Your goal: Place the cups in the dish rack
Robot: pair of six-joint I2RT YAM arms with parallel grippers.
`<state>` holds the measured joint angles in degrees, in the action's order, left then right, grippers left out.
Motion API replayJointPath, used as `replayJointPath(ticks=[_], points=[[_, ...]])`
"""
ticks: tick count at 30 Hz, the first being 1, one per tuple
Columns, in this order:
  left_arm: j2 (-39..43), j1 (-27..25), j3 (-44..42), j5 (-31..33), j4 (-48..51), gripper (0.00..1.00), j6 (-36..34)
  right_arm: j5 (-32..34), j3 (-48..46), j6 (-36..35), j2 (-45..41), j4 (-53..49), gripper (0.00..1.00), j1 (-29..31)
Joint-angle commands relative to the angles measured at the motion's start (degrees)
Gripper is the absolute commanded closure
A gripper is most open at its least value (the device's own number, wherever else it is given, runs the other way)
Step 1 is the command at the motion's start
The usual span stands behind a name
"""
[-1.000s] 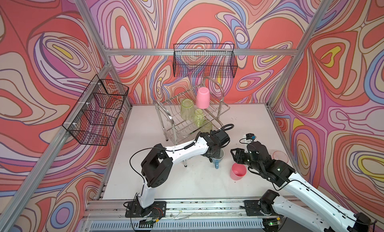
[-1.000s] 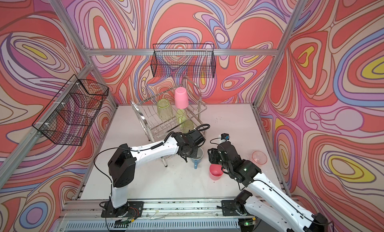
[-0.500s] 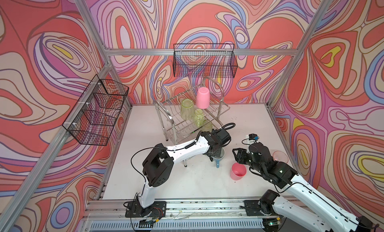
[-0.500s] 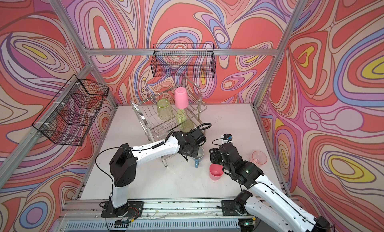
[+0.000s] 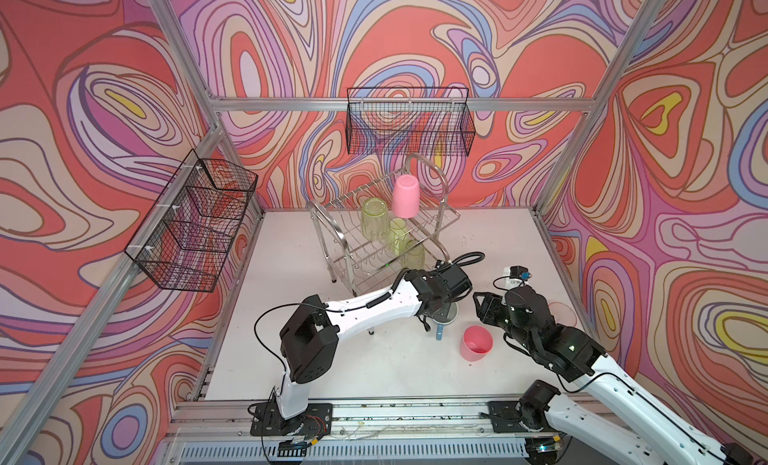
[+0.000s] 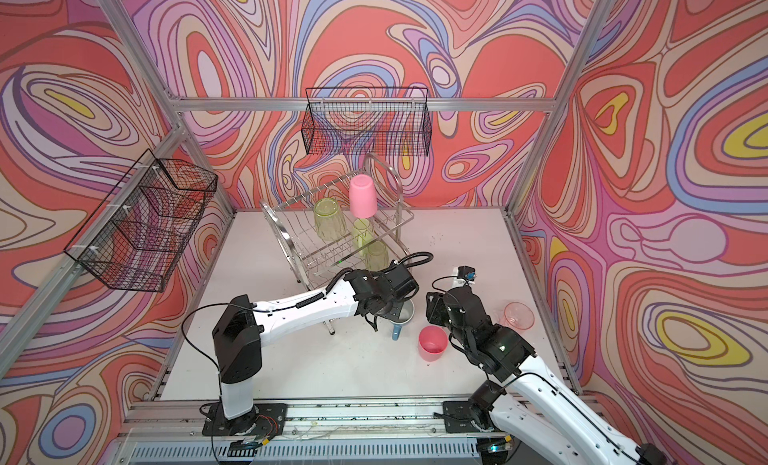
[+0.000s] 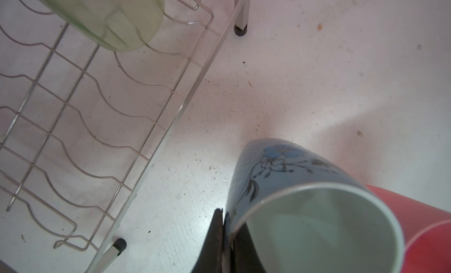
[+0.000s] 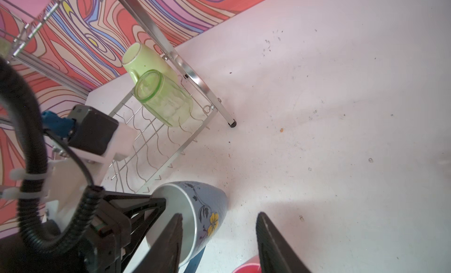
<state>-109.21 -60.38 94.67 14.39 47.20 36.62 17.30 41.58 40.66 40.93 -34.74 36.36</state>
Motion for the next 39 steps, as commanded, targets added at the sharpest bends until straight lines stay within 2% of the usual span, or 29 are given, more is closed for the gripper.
replayJointPath(ticks=[1,11,14,19,22,26,29,32,35,39], points=[[4.3,0.1,3.6,2.0,-2.0,1.00,-1.4,2.3,2.4,0.4,-0.3,-1.1,0.48,0.1],[4.2,0.3,11.2,0.9,-2.8,1.00,-1.9,1.8,11.4,0.0,5.1,-2.5,0.45,-1.2],[2.4,1.1,14.7,-0.7,-2.4,1.00,-1.6,-1.3,15.4,-0.8,7.9,-3.0,0.44,-4.7],[-0.1,2.3,20.0,-2.9,-2.1,1.00,-1.9,-8.4,19.8,-2.9,10.8,-1.8,0.44,-14.4],[-1.6,3.0,22.9,-4.1,-2.3,1.00,-2.0,-14.7,22.2,-3.3,13.3,-0.6,0.43,-21.6],[-3.5,4.0,26.3,-5.8,-3.8,1.00,-1.8,-26.5,22.9,-0.3,15.0,3.0,0.42,-32.9],[-4.9,4.4,28.5,-6.7,-5.2,1.00,-1.4,-37.0,21.6,4.5,15.5,7.0,0.42,-40.8],[-5.3,4.7,28.7,-8.0,-9.3,1.00,-1.0,-46.7,16.4,11.6,14.8,14.2,0.42,-47.5],[-5.6,4.7,30.0,-8.5,-12.2,1.00,-0.9,-51.3,12.1,16.9,14.2,20.0,0.41,-49.1],[-5.0,4.8,30.2,-7.4,-16.6,1.00,-0.7,-53.9,8.4,22.3,13.5,25.9,0.41,-49.5]])
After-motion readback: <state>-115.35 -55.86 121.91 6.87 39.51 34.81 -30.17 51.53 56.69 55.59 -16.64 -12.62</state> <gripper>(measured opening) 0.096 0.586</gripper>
